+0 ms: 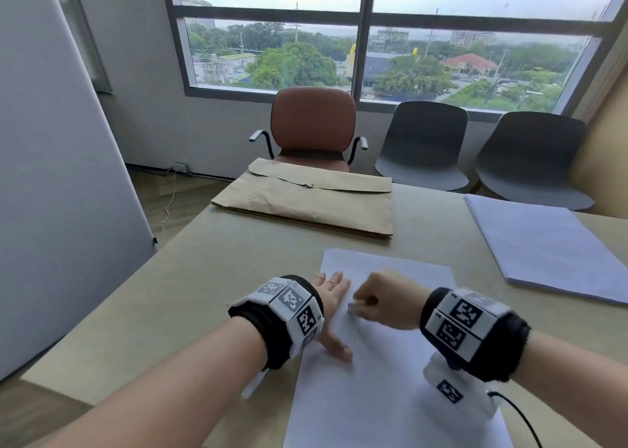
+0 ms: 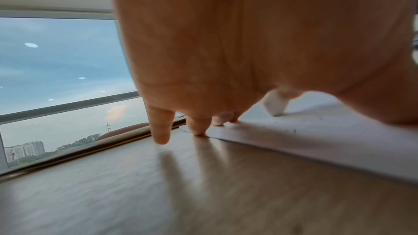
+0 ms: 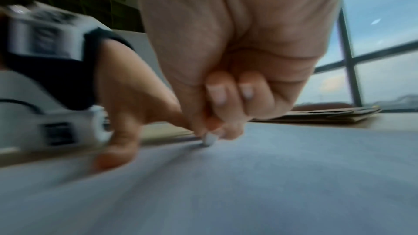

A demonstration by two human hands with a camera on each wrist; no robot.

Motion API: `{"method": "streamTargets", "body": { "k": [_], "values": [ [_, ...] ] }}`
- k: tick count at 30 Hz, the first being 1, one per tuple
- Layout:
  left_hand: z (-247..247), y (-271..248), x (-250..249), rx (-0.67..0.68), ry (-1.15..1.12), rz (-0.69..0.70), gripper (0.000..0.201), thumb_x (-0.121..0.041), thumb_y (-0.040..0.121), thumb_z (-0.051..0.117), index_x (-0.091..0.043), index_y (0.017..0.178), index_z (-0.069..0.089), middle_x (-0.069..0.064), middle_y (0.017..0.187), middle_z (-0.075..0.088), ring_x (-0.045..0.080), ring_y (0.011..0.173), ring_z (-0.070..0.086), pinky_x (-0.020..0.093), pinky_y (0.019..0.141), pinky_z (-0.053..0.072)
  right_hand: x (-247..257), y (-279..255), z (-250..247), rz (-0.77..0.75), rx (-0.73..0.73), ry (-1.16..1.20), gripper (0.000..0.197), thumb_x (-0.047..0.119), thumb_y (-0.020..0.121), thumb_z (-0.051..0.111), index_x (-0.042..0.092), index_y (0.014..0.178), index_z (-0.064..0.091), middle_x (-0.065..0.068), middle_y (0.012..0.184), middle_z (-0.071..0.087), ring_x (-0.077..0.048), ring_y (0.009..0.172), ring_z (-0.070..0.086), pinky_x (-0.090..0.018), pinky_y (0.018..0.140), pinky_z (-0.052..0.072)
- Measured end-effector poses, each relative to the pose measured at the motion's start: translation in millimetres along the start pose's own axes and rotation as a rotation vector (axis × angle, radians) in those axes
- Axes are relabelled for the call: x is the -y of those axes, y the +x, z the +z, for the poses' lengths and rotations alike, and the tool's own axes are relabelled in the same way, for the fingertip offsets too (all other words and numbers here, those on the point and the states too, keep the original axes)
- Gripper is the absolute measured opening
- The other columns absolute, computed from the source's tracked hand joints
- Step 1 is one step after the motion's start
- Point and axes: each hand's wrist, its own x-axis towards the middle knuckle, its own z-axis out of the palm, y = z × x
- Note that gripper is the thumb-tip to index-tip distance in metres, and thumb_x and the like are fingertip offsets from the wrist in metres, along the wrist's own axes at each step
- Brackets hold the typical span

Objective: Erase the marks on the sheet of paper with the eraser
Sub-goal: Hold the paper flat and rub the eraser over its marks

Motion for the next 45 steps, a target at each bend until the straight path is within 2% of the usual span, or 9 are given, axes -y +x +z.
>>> {"method": "streamTargets", "body": {
  "k": [6, 10, 14, 18, 23, 29, 32, 39, 45],
  "values": [
    [2.6, 1.7, -0.3, 0.011, 0.030, 0.020, 0.117, -0.056, 0.078, 0.065, -0.015, 0.149, -0.020, 0.001, 0.157, -0.022, 0.022, 0.146, -0.015, 0.044, 0.117, -0.002, -3.8, 1.6, -9.1, -0.016, -0.028, -0.018, 0.026, 0.017, 0.083, 0.050, 0.009, 0.058, 0.051, -0.012, 0.059, 0.047, -0.021, 0.061, 0.037, -0.028, 0.057, 0.030],
    [3.1, 4.3, -0.5, 0.017, 0.039, 0.009, 0.118, -0.057, 0.077, 0.064, -0.017, 0.148, -0.020, -0.001, 0.157, -0.023, 0.022, 0.146, -0.016, 0.044, 0.117, -0.002, 5.5, -3.0, -1.3, -0.079, -0.053, -0.062, 0.042, 0.016, 0.083, 0.048, 0.021, 0.046, 0.028, 0.002, 0.048, 0.031, -0.022, 0.064, 0.034, -0.024, 0.053, 0.026],
    [3.9, 7.9, 1.0, 0.022, 0.034, 0.003, 0.118, -0.058, 0.077, 0.064, -0.017, 0.148, -0.021, -0.001, 0.157, -0.023, 0.022, 0.146, -0.016, 0.044, 0.117, -0.002, 9.8, -10.5, 1.8, -0.095, 0.001, -0.040, 0.042, 0.015, 0.082, 0.049, 0.020, 0.045, 0.028, -0.003, 0.047, 0.030, -0.020, 0.061, 0.030, -0.021, 0.049, 0.025],
    [2.5, 7.4, -1.2, 0.008, 0.046, 0.000, 0.118, -0.057, 0.078, 0.064, -0.014, 0.148, -0.021, 0.001, 0.157, -0.023, 0.022, 0.146, -0.016, 0.041, 0.117, -0.002, 3.4, 6.8, -6.0, -0.004, -0.089, -0.006, 0.035, 0.018, 0.083, 0.051, 0.016, 0.050, 0.040, 0.003, 0.049, 0.035, -0.024, 0.059, 0.036, -0.029, 0.052, 0.027],
    [3.5, 9.8, 1.7, 0.026, 0.021, 0.008, 0.119, -0.057, 0.077, 0.065, -0.016, 0.148, -0.021, 0.000, 0.156, -0.024, 0.023, 0.145, -0.018, 0.043, 0.117, -0.003, 12.8, -10.9, 7.3, -0.108, -0.028, 0.078, 0.023, 0.015, 0.083, 0.054, 0.004, 0.063, 0.056, 0.000, 0.047, 0.033, -0.023, 0.052, 0.029, -0.020, 0.051, 0.027],
    [-0.1, 5.0, -1.9, 0.024, 0.036, 0.005, 0.115, -0.054, 0.080, 0.064, -0.014, 0.147, -0.021, 0.002, 0.156, -0.024, 0.023, 0.145, -0.019, 0.040, 0.117, -0.005, 9.5, 0.2, 5.2, -0.073, -0.122, 0.018, 0.021, 0.019, 0.085, 0.051, 0.008, 0.082, 0.068, -0.009, 0.072, 0.061, -0.022, 0.068, 0.039, -0.024, 0.064, 0.030],
    [0.7, 6.7, -0.7, 0.036, 0.031, 0.001, 0.117, -0.056, 0.079, 0.064, -0.016, 0.148, -0.021, 0.001, 0.156, -0.024, 0.023, 0.145, -0.019, 0.043, 0.117, -0.004, 12.1, -11.5, 9.1, -0.121, -0.091, 0.029, 0.022, 0.018, 0.085, 0.052, 0.014, 0.064, 0.056, 0.003, 0.051, 0.041, -0.023, 0.066, 0.036, -0.027, 0.055, 0.028],
    [1.7, 5.2, 0.7, 0.021, 0.033, 0.012, 0.118, -0.056, 0.078, 0.064, -0.015, 0.147, -0.021, 0.000, 0.157, -0.023, 0.022, 0.146, -0.017, 0.043, 0.117, -0.004, 11.0, -4.0, 7.2, -0.068, -0.092, -0.035, 0.042, 0.020, 0.086, 0.049, 0.019, 0.048, 0.032, 0.002, 0.050, 0.031, -0.022, 0.065, 0.034, -0.020, 0.048, 0.024],
    [2.2, 5.4, 2.0, 0.023, 0.037, 0.022, 0.118, -0.057, 0.077, 0.064, -0.016, 0.148, -0.021, 0.000, 0.157, -0.023, 0.022, 0.146, -0.017, 0.044, 0.117, -0.004, -1.3, -1.9, 0.4, -0.001, -0.129, -0.065, 0.043, 0.024, 0.087, 0.049, 0.019, 0.048, 0.030, 0.003, 0.050, 0.032, -0.024, 0.067, 0.038, -0.028, 0.062, 0.035]
  ]
}}
